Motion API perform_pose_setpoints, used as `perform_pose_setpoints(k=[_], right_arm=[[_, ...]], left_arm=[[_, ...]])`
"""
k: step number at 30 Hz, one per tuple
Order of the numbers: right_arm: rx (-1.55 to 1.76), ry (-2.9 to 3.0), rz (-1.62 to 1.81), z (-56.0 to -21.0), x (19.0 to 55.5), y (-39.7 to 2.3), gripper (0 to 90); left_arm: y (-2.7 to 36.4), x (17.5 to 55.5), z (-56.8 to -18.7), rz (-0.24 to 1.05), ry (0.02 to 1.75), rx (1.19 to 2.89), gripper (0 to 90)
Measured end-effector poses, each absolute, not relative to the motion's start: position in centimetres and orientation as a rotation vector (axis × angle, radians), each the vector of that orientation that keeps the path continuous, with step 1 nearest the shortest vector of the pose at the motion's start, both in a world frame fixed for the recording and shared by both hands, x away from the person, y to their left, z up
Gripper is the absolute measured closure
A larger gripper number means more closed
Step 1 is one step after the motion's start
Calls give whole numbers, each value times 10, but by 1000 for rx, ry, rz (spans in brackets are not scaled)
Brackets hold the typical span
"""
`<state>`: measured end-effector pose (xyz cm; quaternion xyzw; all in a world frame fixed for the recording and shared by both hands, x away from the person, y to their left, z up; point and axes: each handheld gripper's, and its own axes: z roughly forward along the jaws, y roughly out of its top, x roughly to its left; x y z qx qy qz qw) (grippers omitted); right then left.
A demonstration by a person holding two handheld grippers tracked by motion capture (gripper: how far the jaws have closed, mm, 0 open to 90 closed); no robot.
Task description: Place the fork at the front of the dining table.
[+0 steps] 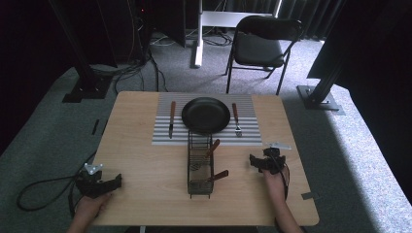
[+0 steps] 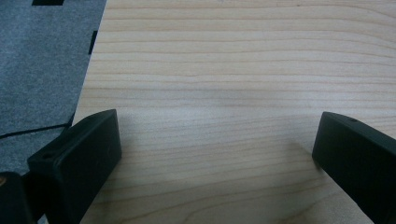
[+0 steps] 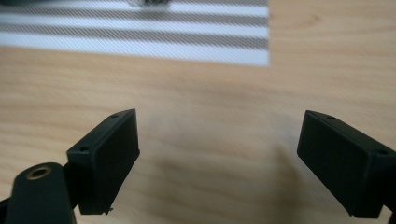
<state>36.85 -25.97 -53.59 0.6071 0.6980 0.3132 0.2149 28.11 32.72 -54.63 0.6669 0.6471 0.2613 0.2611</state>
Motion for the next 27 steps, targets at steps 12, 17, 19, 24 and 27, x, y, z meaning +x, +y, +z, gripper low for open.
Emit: perform_pose_setpoints(k=[12,17,19,24,27], right_arm=[[1696,1861,803,-539,334,-287,122],[1721,1818,811,-539,320,-300,122],[1728,1805,819,-540,315,-304,122],[1704,1780,849,-541,304,-312,123],[1693,1768,844,-543,298,-315,122]], left_arm=[[327,281,-546,707,1752,1806,11],[327,281,-546,707,1752,1805,11],[327,281,-546,707,1752,1806,11],[327,281,-546,707,1752,1806,11],[327,281,-546,707,1752,1806,11]])
